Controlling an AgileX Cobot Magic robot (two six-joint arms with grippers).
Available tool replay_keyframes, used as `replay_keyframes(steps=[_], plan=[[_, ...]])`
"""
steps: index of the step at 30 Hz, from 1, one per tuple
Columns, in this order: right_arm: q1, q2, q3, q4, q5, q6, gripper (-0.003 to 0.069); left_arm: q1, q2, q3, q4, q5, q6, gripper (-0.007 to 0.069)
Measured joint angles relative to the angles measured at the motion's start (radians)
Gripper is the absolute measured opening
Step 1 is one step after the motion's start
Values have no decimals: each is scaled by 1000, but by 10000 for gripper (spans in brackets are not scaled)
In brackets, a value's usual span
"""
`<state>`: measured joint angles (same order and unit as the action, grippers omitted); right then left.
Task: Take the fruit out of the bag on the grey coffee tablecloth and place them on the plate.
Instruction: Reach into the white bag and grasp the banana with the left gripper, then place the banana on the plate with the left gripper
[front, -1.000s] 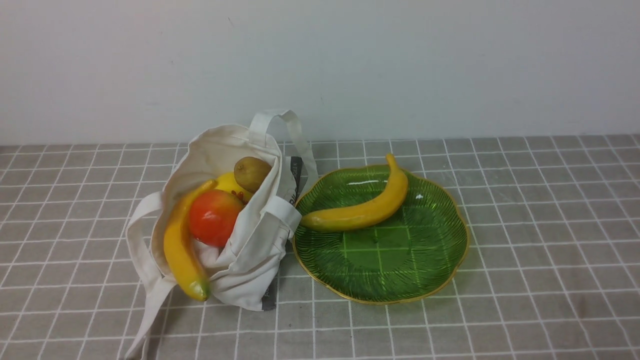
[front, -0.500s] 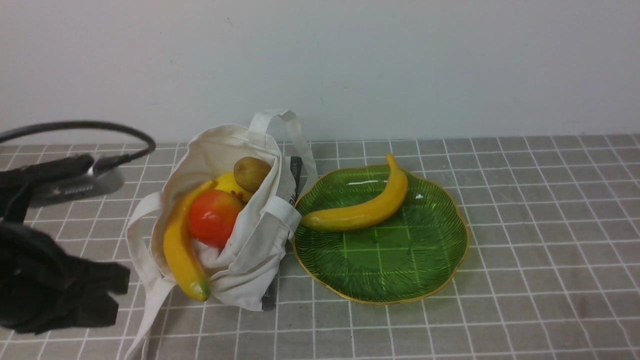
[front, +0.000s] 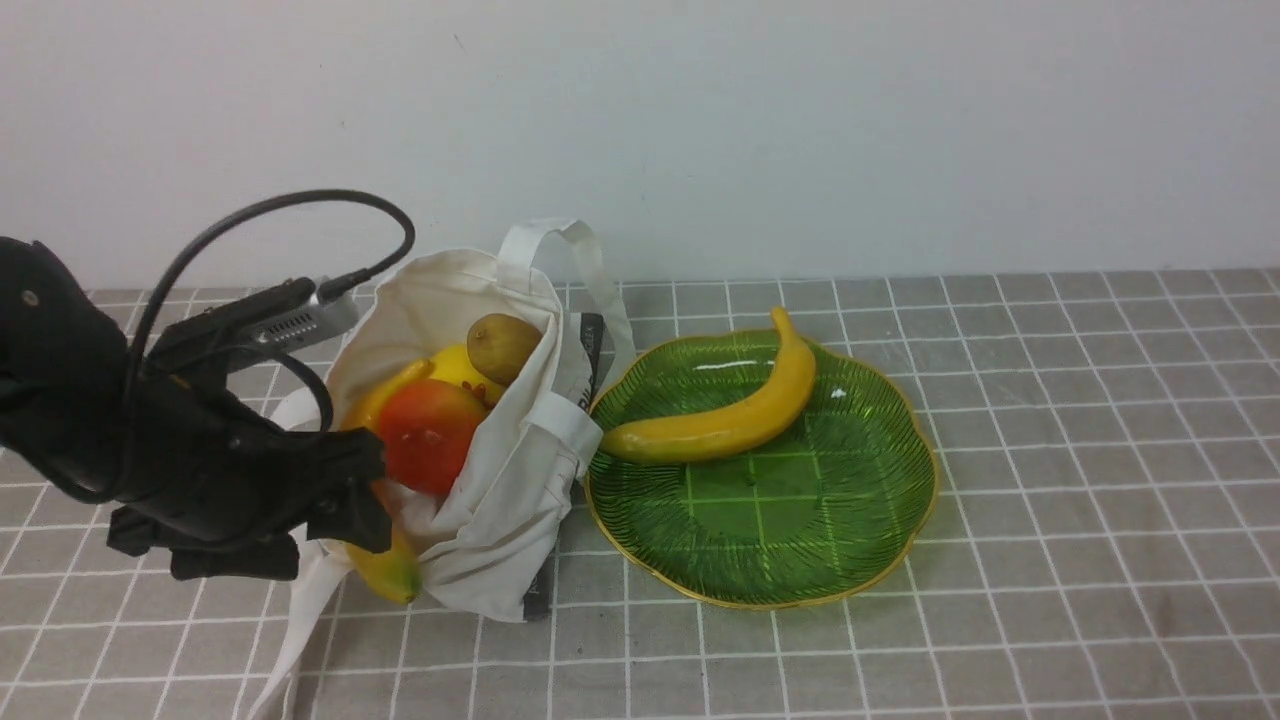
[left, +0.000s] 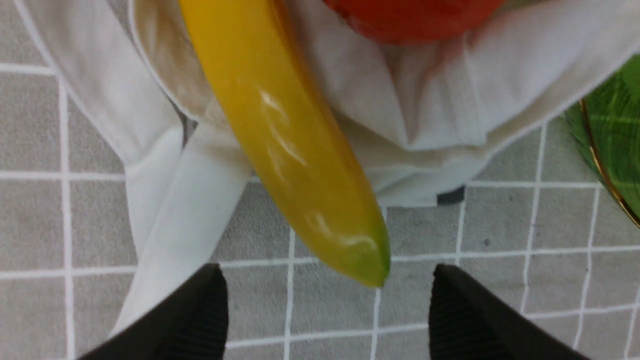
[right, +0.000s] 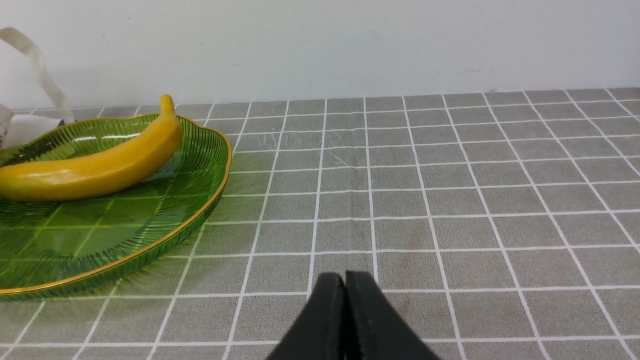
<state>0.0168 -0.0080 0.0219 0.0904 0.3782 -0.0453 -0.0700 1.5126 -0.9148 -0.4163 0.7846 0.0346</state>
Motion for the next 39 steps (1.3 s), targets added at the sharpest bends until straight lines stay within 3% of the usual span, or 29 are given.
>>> replay_keyframes(steps=[7,23,29,39], plan=[[0,0,0,0,0,0,-14,0,69,-3,-25,-144,10,499],[0,0,0,0,0,0,-14,-1,204,-5,-167,-244,70,486],[0,0,0,0,0,0,-14,-1,207,-5,-170,-245,79,274],[0,0,0,0,0,0,-14,-1,57,-47,-34,-116,34,279]])
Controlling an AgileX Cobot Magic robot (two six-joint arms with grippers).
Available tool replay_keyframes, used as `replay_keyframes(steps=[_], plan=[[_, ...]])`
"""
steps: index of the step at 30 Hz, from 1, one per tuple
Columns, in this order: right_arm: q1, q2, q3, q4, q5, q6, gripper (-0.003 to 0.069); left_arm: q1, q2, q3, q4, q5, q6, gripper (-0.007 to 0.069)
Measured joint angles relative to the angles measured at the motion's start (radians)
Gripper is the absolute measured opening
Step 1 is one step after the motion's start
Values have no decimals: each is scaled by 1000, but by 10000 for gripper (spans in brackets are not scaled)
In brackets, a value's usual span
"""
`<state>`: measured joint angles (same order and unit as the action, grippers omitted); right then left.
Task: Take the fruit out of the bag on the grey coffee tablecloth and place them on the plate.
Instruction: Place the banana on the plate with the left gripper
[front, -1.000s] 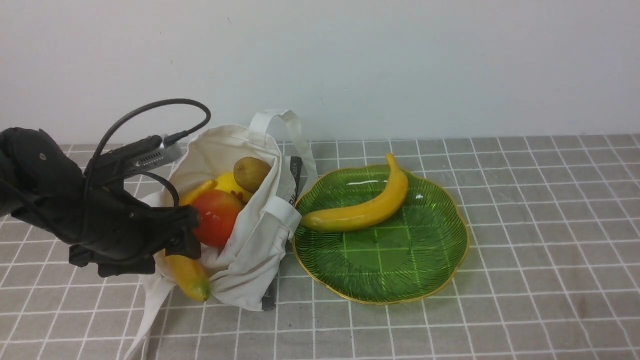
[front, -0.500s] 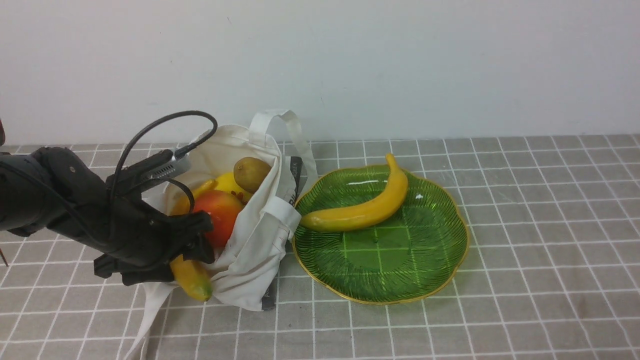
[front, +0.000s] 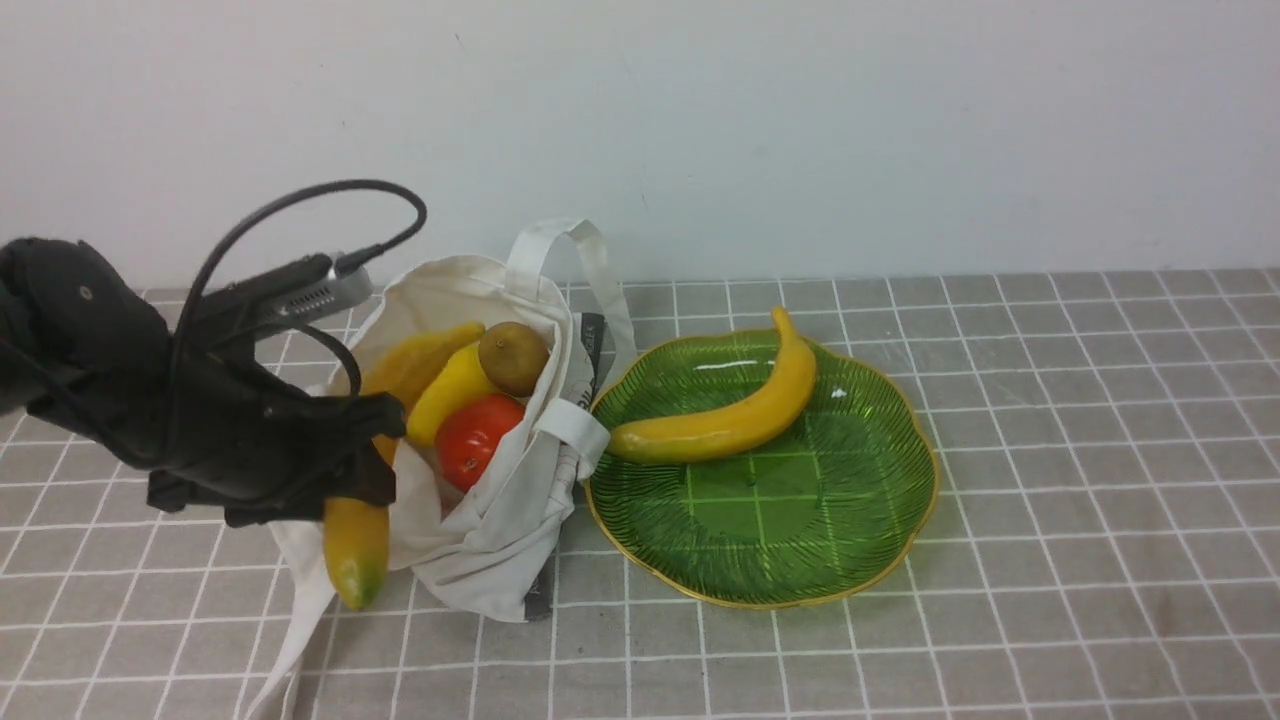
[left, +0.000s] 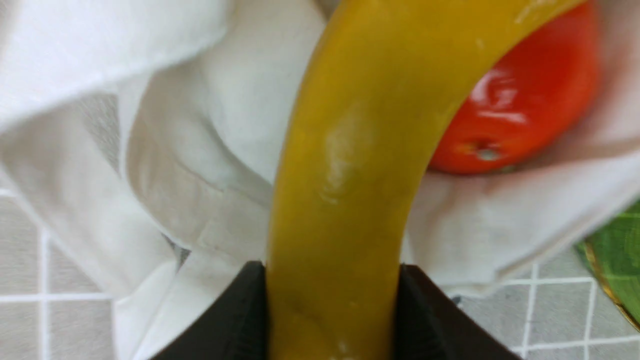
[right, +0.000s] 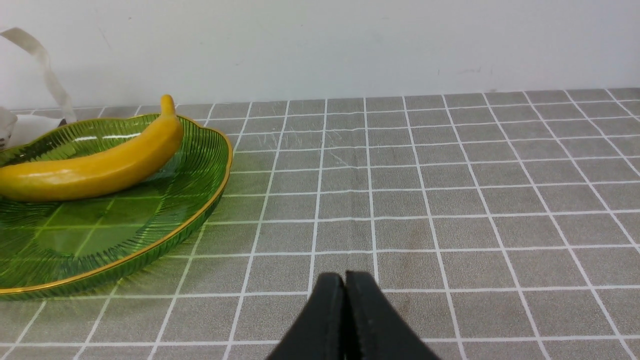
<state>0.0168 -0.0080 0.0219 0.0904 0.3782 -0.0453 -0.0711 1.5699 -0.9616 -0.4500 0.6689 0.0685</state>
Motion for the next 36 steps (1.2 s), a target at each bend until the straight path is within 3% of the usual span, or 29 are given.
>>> replay_keyframes(steps=[5,13,18,26,31,36], plan=[[0,0,0,0,0,0,-14,0,-100,-100,162,133,-114,279],[0,0,0,0,0,0,-14,-42,-137,-250,83,323,-25,279],[0,0,0,0,0,0,-14,-259,-69,-351,64,308,16,279],[0,0,0,0,0,0,-14,-457,164,-427,184,98,20,279],[0,0,0,0,0,0,-14,-512,292,-499,206,58,22,334],[0,0,0,0,0,0,-14,-520,412,-545,206,-8,23,516]])
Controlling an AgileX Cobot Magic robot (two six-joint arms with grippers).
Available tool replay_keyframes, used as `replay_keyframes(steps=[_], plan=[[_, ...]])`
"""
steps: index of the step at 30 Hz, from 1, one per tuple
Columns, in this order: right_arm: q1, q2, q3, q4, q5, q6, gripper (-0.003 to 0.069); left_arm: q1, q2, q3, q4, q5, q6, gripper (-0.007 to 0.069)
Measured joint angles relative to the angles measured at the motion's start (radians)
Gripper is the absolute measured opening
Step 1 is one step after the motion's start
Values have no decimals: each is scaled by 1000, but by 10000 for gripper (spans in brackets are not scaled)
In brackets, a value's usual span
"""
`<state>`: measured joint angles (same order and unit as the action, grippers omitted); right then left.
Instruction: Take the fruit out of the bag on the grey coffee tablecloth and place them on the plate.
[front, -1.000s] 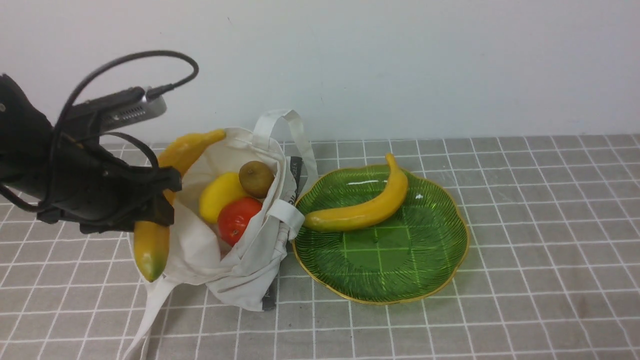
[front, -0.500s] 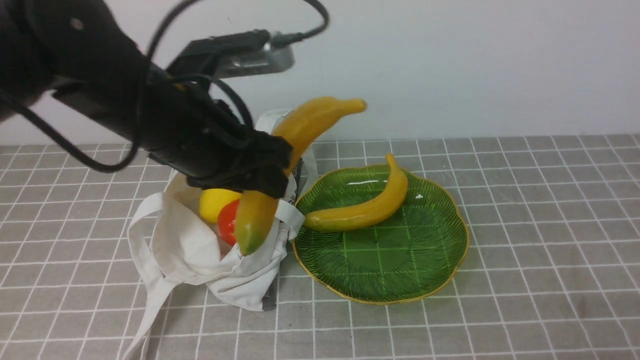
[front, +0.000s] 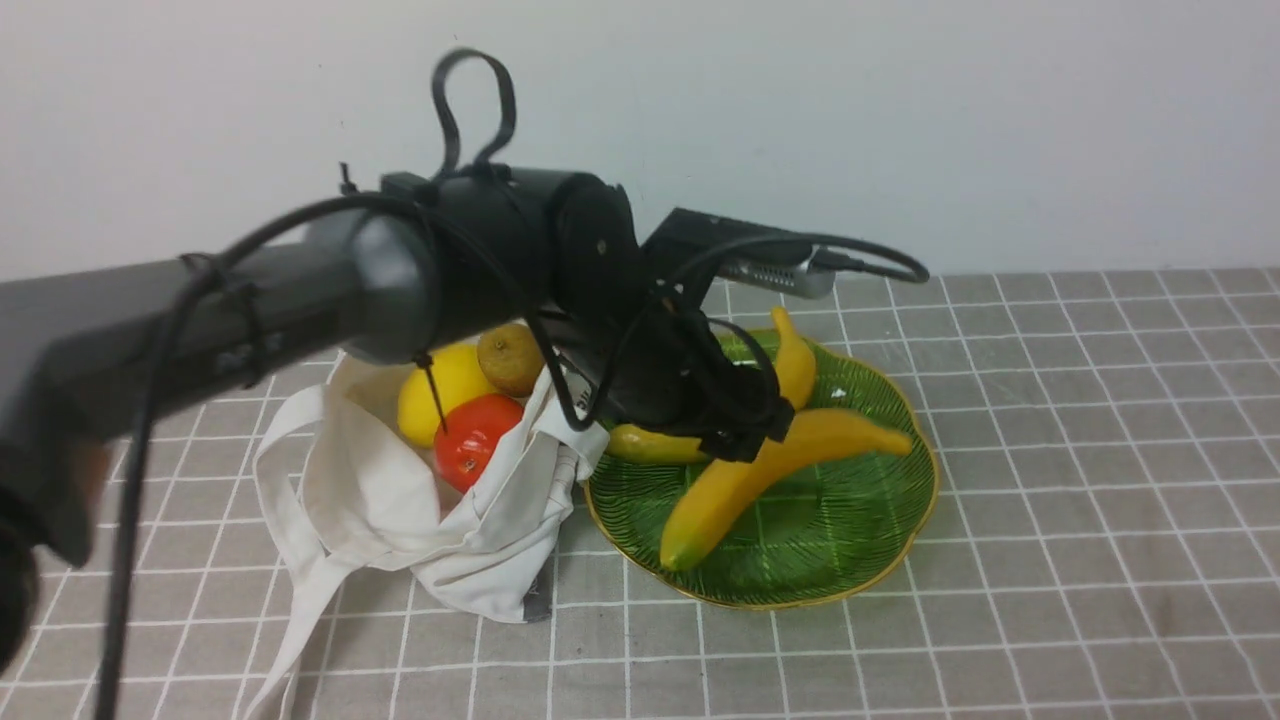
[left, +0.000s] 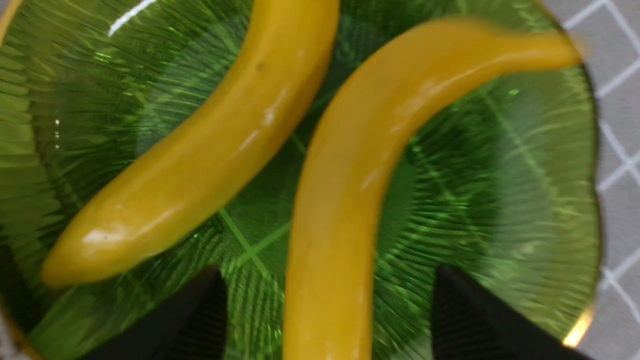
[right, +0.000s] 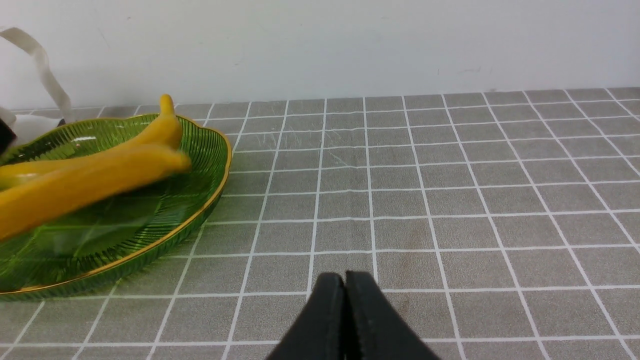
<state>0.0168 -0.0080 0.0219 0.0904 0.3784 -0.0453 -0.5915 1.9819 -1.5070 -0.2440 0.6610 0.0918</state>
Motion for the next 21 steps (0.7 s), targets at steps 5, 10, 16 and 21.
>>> replay_keyframes(steps=[5,10,16,21], plan=[[0,0,0,0,0,0,-14,0,32,-3,0,-10,15,594],[0,0,0,0,0,0,-14,0,-47,-3,30,43,22,449],[0,0,0,0,0,0,-14,0,-263,-7,147,253,26,90],[0,0,0,0,0,0,-14,0,-469,-7,237,430,20,0]])
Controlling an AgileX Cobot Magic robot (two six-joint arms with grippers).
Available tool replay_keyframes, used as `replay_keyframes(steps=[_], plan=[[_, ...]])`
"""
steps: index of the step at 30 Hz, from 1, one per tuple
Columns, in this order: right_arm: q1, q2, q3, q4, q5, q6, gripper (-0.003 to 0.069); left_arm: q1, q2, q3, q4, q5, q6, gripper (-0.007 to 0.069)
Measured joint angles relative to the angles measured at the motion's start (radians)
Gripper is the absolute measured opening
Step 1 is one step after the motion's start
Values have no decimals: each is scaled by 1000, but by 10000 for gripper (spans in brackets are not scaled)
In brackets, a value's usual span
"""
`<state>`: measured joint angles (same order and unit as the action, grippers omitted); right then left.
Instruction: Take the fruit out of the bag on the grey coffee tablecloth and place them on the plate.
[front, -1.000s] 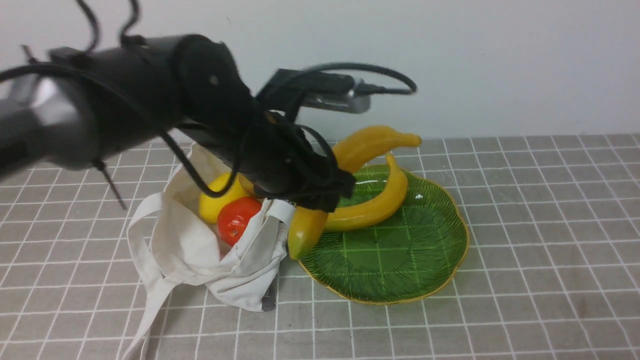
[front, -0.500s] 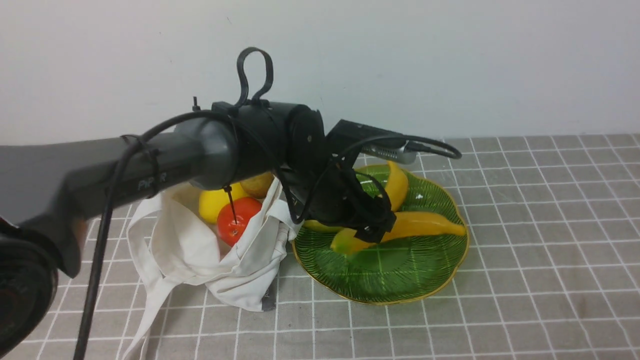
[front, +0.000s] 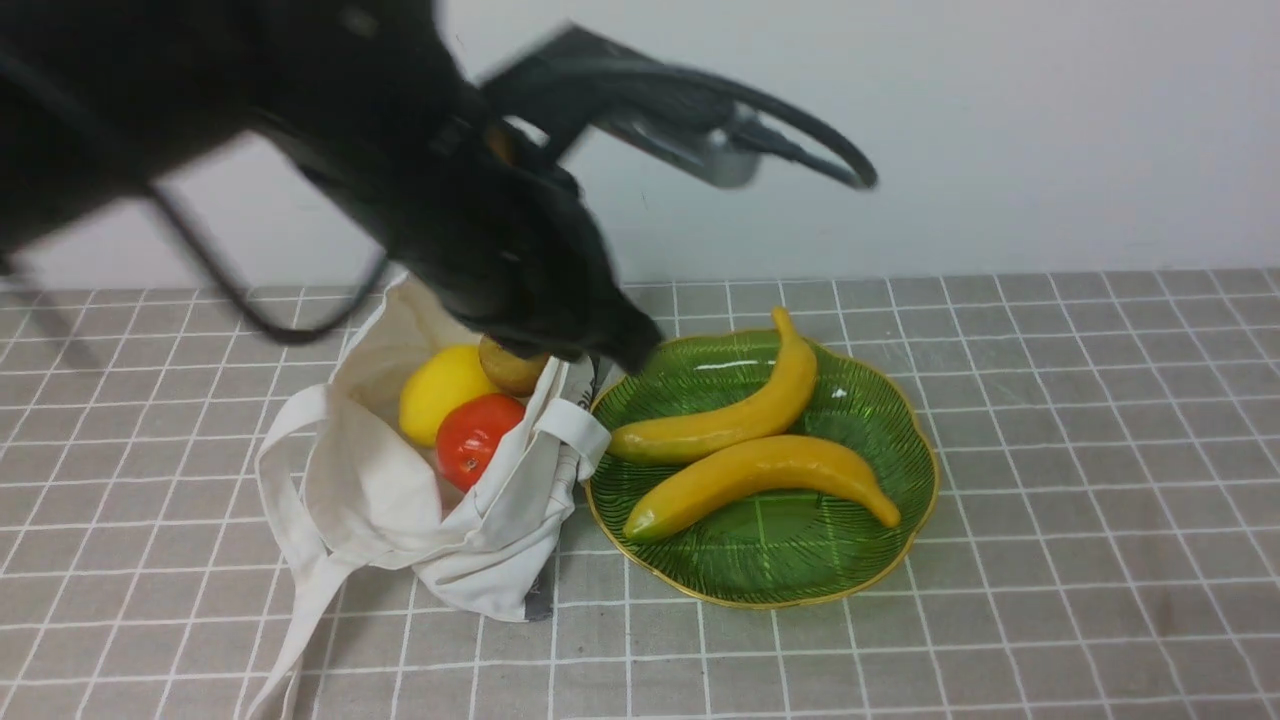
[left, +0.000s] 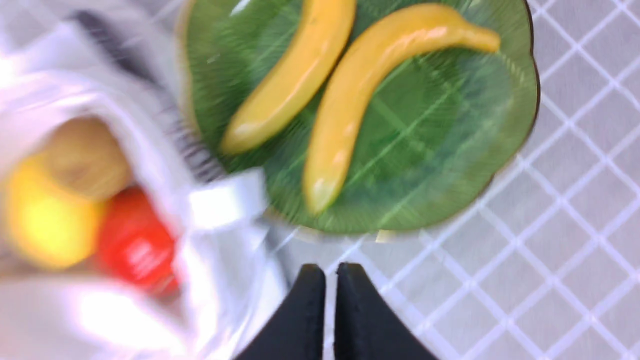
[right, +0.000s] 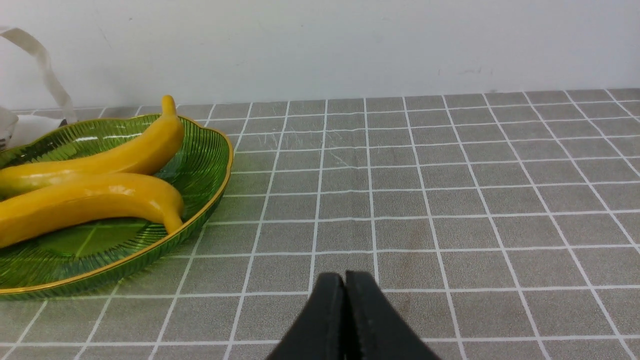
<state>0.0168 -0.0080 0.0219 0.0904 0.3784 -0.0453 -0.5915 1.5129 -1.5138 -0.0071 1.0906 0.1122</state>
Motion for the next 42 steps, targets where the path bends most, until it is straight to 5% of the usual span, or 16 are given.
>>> replay_keyframes(steps=[9,16,23,42], plan=[[0,0,0,0,0,0,-14,0,-470,318,1,-53,-65,-8],[0,0,0,0,0,0,-14,0,-889,911,-56,-554,-112,-8],[0,0,0,0,0,0,-14,0,-1143,1223,-59,-891,-119,-8],[0,0,0,0,0,0,-14,10,-1226,1450,-60,-892,-119,-8]])
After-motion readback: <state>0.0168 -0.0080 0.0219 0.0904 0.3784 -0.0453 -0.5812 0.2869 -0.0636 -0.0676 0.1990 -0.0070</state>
